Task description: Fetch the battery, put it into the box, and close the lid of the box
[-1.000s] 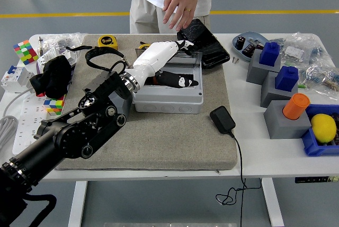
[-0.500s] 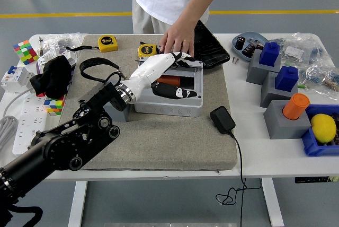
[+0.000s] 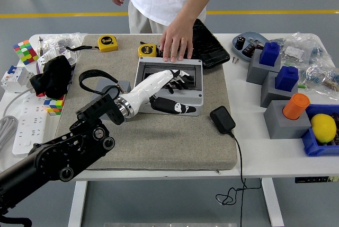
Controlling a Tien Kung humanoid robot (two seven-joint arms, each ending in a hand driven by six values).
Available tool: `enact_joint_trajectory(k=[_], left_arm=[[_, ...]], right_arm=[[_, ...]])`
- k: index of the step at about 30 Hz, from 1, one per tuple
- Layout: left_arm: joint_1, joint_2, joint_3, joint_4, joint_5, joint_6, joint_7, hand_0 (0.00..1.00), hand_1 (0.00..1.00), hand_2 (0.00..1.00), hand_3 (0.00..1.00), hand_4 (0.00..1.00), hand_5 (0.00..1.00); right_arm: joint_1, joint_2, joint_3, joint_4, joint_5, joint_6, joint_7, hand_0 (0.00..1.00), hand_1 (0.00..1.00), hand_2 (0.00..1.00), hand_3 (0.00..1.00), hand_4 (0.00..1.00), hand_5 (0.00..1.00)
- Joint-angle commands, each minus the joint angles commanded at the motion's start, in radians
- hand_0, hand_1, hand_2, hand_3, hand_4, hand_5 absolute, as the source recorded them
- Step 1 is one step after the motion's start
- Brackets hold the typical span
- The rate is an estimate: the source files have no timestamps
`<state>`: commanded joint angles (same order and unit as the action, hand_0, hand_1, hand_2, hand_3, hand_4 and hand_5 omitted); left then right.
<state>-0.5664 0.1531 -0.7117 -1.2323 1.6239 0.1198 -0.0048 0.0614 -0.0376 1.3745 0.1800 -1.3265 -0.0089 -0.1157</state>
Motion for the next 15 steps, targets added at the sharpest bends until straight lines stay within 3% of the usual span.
enact_joint_trajectory(k=[9,15], left_arm=[[0.093,0.015,-0.133,-0.151,-0.036,0.055,-0.086,0.423,0.616,0.622,0.744,0.998,0.429],[0.186,0.007,-0.274,-0.193,-0.142,0.082,-0.175,0.433,0.619,0.619,0.723,0.998,0.412]], right_arm=[[0.0,0.001,0.012,0.0,-0.012,0.0,-0.002,0.651,0.643,0.675,0.594,0.998,0.581],[0.003,0.0,0.027,0.0,-0.026,0.001,-0.007,0.651,0.643,0.674,0.594,0.998,0.579]])
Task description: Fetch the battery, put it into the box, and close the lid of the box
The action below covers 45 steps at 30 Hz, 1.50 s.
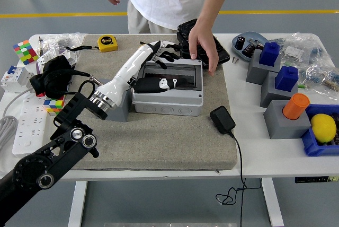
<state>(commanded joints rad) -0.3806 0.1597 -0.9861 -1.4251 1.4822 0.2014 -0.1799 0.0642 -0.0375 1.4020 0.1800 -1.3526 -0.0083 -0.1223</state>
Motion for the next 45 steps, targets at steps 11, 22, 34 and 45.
enact_joint_trajectory(k=[11,22,34,45], left_arm=[[0.183,-0.026,-0.344,0.021,-0.176,-0.006,-0.1,0.528,0.654,0.631,0.711,0.998,0.404],[0.261,-0.017,-0.498,0.026,-0.215,-0.016,-0.105,0.522,0.652,0.635,0.71,0.998,0.397],[0.296,-0.015,-0.568,0.013,-0.207,-0.02,-0.089,0.518,0.655,0.628,0.695,0.998,0.37],[0.309,-0.004,-0.621,0.007,-0.2,-0.032,-0.065,0.522,0.657,0.625,0.683,0.998,0.362]], right_arm=[[0.003,-0.003,0.029,0.0,-0.023,0.0,-0.008,0.65,0.643,0.675,0.594,0.998,0.58],[0.012,-0.006,0.048,0.0,-0.044,0.0,-0.016,0.65,0.643,0.675,0.594,0.998,0.579],[0.026,-0.017,0.041,0.0,-0.056,0.008,-0.028,0.65,0.644,0.676,0.593,0.998,0.581],[0.032,-0.027,0.048,0.0,-0.073,0.011,-0.036,0.65,0.643,0.676,0.592,0.998,0.581]])
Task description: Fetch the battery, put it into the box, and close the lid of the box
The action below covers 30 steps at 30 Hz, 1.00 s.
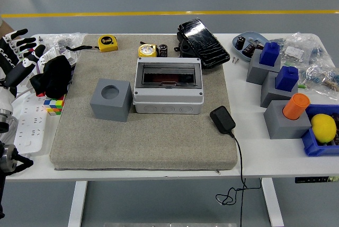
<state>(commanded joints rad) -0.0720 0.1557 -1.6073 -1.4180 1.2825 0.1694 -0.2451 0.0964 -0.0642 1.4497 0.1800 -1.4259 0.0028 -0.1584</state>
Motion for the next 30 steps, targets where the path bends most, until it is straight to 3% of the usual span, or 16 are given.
enact_joint_trajectory(k=[30], left_arm=[[0.05,-0.015,-0.033,-0.037,-0.003,-0.009,0.013,0.51,0.651,0.631,0.663,0.998,0.363]], right_arm=[[-0.018,0.012,0.025,0.0,-0.002,-0.003,0.005,0.65,0.645,0.676,0.593,0.998,0.585]])
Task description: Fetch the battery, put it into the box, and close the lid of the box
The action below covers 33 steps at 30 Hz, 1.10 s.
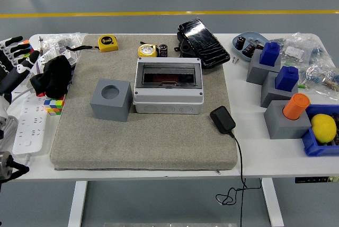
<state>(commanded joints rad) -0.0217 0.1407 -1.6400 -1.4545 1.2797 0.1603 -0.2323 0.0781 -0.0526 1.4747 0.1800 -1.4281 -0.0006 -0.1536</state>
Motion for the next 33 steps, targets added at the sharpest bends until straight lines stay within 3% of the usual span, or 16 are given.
enact_joint_trajectory(k=[7,14,33], left_arm=[[-0.022,0.013,0.022,0.016,0.002,-0.002,0.003,0.507,0.651,0.628,0.661,0.998,0.37],[-0.004,-0.012,0.041,0.015,-0.001,-0.004,0.004,0.507,0.651,0.629,0.658,0.998,0.373],[0.0,-0.002,0.049,0.023,-0.007,-0.006,0.009,0.5,0.645,0.629,0.657,0.998,0.375]], right_arm=[[0.008,-0.01,-0.004,0.0,-0.003,0.001,0.001,0.651,0.645,0.677,0.593,0.998,0.586],[-0.019,0.007,0.066,0.0,-0.036,-0.004,-0.008,0.651,0.645,0.677,0.594,0.998,0.586],[-0.02,0.01,0.047,0.0,-0.017,-0.005,-0.001,0.651,0.645,0.677,0.594,0.998,0.588]])
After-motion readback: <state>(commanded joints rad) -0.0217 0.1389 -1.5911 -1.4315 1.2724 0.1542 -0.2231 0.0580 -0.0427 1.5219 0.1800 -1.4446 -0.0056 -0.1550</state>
